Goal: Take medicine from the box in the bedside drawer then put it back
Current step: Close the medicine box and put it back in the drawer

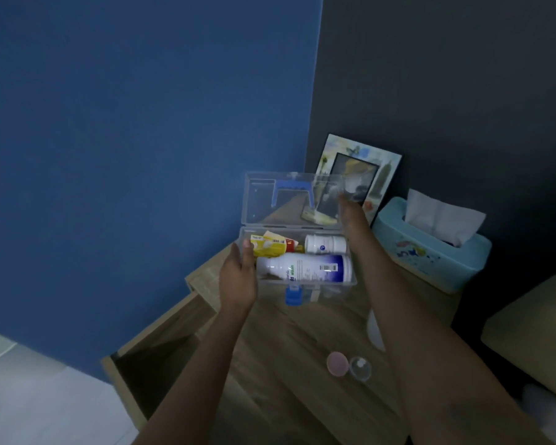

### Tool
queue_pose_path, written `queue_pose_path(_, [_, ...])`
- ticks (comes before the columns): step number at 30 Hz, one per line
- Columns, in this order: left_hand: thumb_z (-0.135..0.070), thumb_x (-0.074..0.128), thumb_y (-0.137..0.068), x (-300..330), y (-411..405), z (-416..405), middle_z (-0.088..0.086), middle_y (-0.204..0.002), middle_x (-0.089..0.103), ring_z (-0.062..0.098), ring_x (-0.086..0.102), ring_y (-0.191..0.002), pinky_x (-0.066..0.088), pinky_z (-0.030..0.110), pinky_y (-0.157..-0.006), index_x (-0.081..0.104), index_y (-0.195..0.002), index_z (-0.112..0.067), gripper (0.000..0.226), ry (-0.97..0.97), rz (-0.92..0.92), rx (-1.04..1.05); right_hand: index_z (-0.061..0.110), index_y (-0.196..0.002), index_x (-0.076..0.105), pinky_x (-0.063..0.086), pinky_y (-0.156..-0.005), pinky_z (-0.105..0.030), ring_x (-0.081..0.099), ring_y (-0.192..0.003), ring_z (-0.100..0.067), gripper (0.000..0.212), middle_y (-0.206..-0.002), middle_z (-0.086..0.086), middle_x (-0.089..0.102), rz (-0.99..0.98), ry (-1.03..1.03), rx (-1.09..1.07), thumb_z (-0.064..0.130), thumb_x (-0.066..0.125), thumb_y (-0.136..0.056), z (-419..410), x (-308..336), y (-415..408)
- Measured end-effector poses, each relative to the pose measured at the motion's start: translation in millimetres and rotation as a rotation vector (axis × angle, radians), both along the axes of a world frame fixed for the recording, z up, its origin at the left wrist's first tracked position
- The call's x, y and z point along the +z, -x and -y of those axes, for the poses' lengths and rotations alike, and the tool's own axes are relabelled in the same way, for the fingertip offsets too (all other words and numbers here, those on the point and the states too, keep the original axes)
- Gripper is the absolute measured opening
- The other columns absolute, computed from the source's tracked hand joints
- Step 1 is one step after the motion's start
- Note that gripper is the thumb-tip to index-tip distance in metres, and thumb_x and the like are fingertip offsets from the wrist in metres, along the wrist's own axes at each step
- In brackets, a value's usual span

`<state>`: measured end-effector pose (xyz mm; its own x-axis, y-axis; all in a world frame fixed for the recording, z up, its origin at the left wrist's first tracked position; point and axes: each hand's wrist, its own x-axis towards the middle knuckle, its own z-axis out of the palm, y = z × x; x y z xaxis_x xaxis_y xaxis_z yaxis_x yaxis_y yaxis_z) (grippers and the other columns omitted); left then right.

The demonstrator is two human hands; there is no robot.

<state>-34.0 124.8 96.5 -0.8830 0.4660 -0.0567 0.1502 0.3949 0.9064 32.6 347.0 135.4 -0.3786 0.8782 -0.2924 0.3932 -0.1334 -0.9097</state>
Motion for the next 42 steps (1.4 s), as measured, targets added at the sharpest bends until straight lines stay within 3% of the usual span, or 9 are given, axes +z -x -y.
queue_pose_path(4, [-0.052, 0.022, -0.098, 1.4, -3.3, 0.4, 0.011, -0.131, 0.059, 0.027, 0.052, -0.126, 0.042, 0.038, -0.103, 0.051, -0.135, -0.009, 0.064, -0.073, 0.041, 0.026, 0.009, -0.143, 0.039, 0.044, -0.098, -0.035, 0.053, -0.119, -0.03, 0.071, -0.149, -0.013, 0.042, -0.268, 0.151, -0.165, 0.06, 0.036, -0.094, -0.9, 9.5, -3.0])
queue_pose_path(6, [-0.057, 0.02, -0.097, 2.7, -3.7, 0.0, 0.007, -0.12, 0.062, 0.026, 0.054, -0.122, 0.042, 0.034, -0.095, 0.059, -0.119, -0.016, 0.061, -0.144, 0.132, 0.066, 0.015, -0.146, 0.037, 0.037, -0.111, -0.041, 0.047, -0.131, -0.027, 0.082, -0.151, -0.009, 0.041, -0.333, 0.138, -0.182, 0.071, 0.033, -0.087, 6.6, 13.5, -12.1])
queue_pose_path(10, [-0.067, 0.016, -0.091, 10.8, 0.9, 4.7, 0.008, -0.15, 0.041, 0.022, 0.04, -0.138, 0.03, 0.038, -0.111, 0.038, -0.145, -0.016, 0.077, -0.411, 0.437, 0.18, 0.022, -0.146, 0.038, 0.031, -0.113, -0.038, 0.042, -0.135, -0.022, 0.08, -0.151, -0.004, 0.041, -0.429, 0.104, -0.242, 0.074, 0.029, -0.086, 38.6, 16.6, -29.9])
queue_pose_path(17, [-0.064, 0.022, -0.092, 23.4, -5.9, 18.7, 0.005, -0.145, 0.05, 0.018, 0.046, -0.134, 0.033, 0.037, -0.112, 0.048, -0.14, -0.019, 0.07, -0.505, 0.397, 0.124, 0.025, -0.085, 0.073, 0.056, -0.074, -0.038, 0.071, -0.073, -0.02, 0.035, -0.073, 0.005, 0.075, -0.526, 0.214, -0.309, 0.053, 0.054, -0.089, 96.1, -10.0, -62.5])
queue_pose_path(22, [-0.05, 0.047, -0.093, 19.0, -17.0, 25.1, 0.007, -0.124, 0.066, 0.02, 0.061, -0.117, 0.047, 0.043, -0.103, 0.061, -0.127, -0.012, 0.052, -0.405, 0.286, 0.055, 0.018, -0.097, 0.07, 0.051, -0.059, -0.028, 0.066, -0.072, -0.021, 0.017, -0.08, -0.001, 0.071, -0.442, 0.049, -0.346, 0.024, 0.055, -0.092, 111.4, -30.7, -67.4])
queue_pose_path(29, [-0.034, 0.057, -0.093, 8.5, -18.0, 26.4, 0.006, -0.114, 0.07, 0.018, 0.067, -0.104, 0.055, 0.023, -0.081, 0.059, -0.128, -0.013, 0.041, -0.314, 0.138, 0.015, 0.01, -0.12, 0.065, 0.047, -0.049, -0.005, 0.064, -0.059, 0.011, 0.03, -0.099, -0.009, 0.073, -0.416, -0.144, -0.306, 0.02, 0.061, -0.092, 118.8, -44.1, -66.2])
queue_pose_path(37, [-0.041, 0.063, -0.087, 8.3, -24.0, 29.3, 0.01, -0.135, 0.056, 0.025, 0.056, -0.122, 0.049, 0.04, -0.099, 0.048, -0.137, -0.012, 0.06, -0.183, 0.155, 0.117, 0.01, -0.12, 0.064, 0.046, -0.046, -0.005, 0.062, -0.064, -0.001, 0.03, -0.096, -0.011, 0.071, -0.397, -0.147, -0.309, 0.021, 0.059, -0.093, 122.0, -41.1, -67.3])
queue_pose_path(40, [-0.048, 0.065, -0.082, 0.4, -53.7, 37.7, -0.001, -0.11, 0.056, 0.012, 0.057, -0.097, 0.048, 0.023, -0.076, 0.054, -0.112, -0.022, 0.041, -0.211, -0.071, 0.333, 0.006, -0.117, 0.064, 0.042, -0.043, -0.003, 0.06, -0.053, 0.008, 0.029, -0.09, -0.009, 0.067, -0.392, -0.147, -0.304, 0.021, 0.058, -0.093, 122.7, -40.5, -67.7])
queue_pose_path(42, [-0.049, 0.061, -0.083, -11.5, -73.9, 37.4, -0.008, -0.089, 0.059, 0.01, 0.06, -0.081, 0.041, 0.017, -0.062, 0.052, -0.092, -0.032, 0.022, -0.19, 0.005, 0.231, 0.005, -0.118, 0.064, 0.044, -0.045, -0.004, 0.06, -0.057, 0.006, 0.029, -0.093, -0.009, 0.067, -0.405, -0.143, -0.3, 0.019, 0.058, -0.094, 122.4, -40.6, -67.7])
